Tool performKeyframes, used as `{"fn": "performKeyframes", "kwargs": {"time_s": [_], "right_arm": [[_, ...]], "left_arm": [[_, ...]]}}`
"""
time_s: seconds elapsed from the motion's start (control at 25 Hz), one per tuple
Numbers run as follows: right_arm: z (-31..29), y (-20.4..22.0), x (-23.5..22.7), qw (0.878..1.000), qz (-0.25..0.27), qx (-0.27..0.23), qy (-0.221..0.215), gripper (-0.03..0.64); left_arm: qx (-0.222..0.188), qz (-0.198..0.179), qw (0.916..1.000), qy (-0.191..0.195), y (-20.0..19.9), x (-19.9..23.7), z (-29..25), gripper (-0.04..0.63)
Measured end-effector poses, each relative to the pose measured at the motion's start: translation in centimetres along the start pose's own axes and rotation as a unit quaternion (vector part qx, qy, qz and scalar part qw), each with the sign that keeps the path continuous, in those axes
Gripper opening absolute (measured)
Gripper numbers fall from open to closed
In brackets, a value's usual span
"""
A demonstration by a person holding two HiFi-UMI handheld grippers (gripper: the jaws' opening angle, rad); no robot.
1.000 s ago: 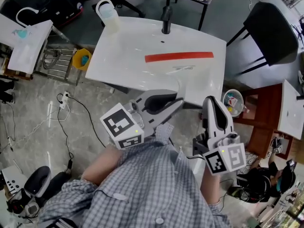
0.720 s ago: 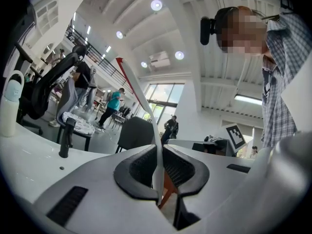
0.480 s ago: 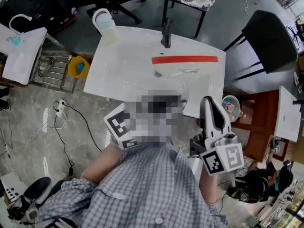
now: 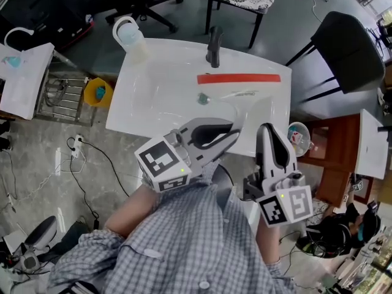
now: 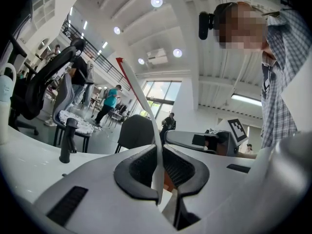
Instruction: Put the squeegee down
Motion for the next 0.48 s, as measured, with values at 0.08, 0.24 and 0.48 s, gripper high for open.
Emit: {"fn": "performKeyframes", "kwargs": {"time_s": [0.08,0.24,0.48], "right_arm": [[-0.2,0.1,0.1,1.000,0.000,0.005,-0.002,0.021],[-1.0,0.5,0.7,1.000,-0.005,0.013,-0.020,0.022],[-2.2,0.3,1.1,0.999,0.019,0.018,-0.027,0.023]], "left_arm": [[0.004,-0.001,1.0000,0.006,0.3,0.1,-0.1,0.044],[0.005,0.003,1.0000,-0.001,0.6,0.8,-0.3,0.044],[0.002,0.007,0.9999,-0.008,1.0,1.6,-0.7,0.044]]}}
Point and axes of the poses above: the fingertips, and each gripper's own axes: z backward along the fingers, x to its left, y out of its underside, the point moved 3 cm from there along z, backward along the fingers, and after that the axes turned 14 degrees about z, right-handed, at the moved point
